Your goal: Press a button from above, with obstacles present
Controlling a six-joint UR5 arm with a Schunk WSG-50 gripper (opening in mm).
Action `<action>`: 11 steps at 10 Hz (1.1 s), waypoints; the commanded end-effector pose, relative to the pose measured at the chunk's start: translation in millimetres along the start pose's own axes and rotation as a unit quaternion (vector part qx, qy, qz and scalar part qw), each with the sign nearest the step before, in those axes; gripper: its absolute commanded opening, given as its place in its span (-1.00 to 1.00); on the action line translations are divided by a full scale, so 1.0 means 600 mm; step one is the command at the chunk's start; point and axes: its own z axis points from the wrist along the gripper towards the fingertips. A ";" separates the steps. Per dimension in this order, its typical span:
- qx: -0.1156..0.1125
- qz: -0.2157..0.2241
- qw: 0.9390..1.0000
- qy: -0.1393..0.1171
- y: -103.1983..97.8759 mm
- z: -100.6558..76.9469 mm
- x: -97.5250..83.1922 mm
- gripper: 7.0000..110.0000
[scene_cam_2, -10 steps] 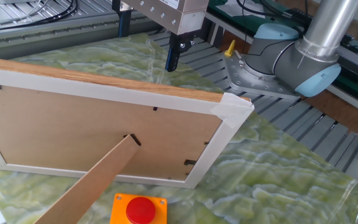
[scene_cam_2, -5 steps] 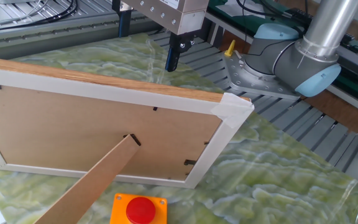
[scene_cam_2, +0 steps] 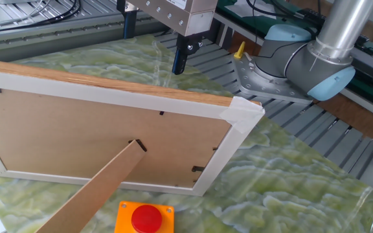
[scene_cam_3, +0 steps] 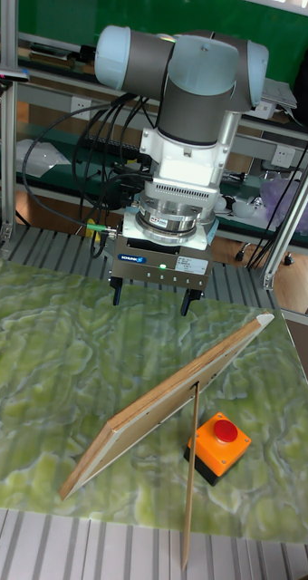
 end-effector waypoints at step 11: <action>0.063 -0.048 0.997 0.007 -0.044 -0.005 0.003 -1.00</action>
